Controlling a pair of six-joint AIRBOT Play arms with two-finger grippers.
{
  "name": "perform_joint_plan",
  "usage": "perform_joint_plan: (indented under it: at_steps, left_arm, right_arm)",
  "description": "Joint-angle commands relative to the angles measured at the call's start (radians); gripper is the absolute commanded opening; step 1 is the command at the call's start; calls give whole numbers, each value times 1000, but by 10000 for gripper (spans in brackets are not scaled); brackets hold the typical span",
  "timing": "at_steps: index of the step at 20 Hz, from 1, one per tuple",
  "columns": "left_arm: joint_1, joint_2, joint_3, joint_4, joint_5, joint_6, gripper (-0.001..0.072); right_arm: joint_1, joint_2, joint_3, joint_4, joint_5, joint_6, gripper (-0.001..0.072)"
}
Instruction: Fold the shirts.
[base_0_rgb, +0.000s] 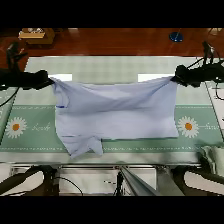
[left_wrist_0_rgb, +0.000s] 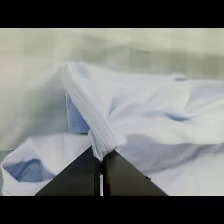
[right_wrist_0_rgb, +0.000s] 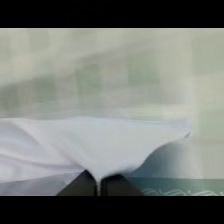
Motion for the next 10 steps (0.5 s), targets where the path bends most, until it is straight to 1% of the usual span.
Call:
perform_joint_plan:
  at_steps: [1, 2, 3, 4, 5, 6, 7, 8, 9, 10]
  left_arm:
    - [-5, -148, -2, -68, 19, 2, 21]
    - [-5, -169, -2, -93, 11, 3, 39]
    - [-4, -177, -1, -105, 12, 3, 170]
    - [3, -173, 10, -103, 4, 4, 394]
    - [19, -166, 35, -98, -29, 4, 564]
    - [51, -155, 80, -84, -103, 27, 627]
    - [90, -143, 128, -56, -192, 53, 626]
    - [139, -124, 173, -6, -287, 55, 625]
    - [190, -93, 187, 30, -339, 45, 613]
    - [251, -47, 167, 34, -347, 20, 611]
  right_arm:
    - [1, -95, 0, 38, -41, 0, 110]
    - [1, -109, 0, 41, -35, -9, 204]
    - [1, -112, 0, 54, -33, -27, 245]
    - [-5, -106, 8, 76, -24, -63, 312]
    - [-18, -93, 34, 91, 19, -115, 343]
    - [-36, -77, 69, 81, 76, -166, 343]
    - [-62, -52, 113, 31, 149, -198, 344]
    - [-88, -27, 150, -67, 219, -198, 365]
    - [-114, 3, 167, -198, 285, -195, 397]
    - [-142, 34, 165, -358, 352, -187, 397]
